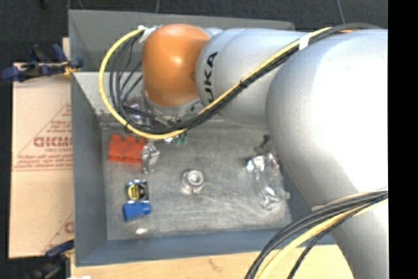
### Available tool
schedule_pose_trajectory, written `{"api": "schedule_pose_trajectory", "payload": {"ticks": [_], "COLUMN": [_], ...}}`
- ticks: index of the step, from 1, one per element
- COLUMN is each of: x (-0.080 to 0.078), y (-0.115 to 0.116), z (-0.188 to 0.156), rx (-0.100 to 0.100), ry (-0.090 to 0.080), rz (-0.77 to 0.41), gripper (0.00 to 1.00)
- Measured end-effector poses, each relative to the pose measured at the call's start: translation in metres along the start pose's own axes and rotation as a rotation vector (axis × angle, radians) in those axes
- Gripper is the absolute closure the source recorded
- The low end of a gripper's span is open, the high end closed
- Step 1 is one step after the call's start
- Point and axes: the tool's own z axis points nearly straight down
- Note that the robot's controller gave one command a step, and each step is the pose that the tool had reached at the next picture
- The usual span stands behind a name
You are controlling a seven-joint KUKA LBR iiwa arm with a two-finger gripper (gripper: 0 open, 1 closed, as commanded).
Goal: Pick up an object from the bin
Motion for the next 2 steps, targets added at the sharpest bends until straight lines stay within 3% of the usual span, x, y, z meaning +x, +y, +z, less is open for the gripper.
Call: {"api": "schedule_pose_trajectory", "payload": {"ticks": [1, 2], "x": [-0.008, -0.008], "y": [-0.001, -0.009], "z": [0.002, 0.03], "rx": [0.0, -0.004], "ry": [-0.002, 0.0], "rz": [-0.108, -0.016], "gripper": [0.0, 0.0]}}
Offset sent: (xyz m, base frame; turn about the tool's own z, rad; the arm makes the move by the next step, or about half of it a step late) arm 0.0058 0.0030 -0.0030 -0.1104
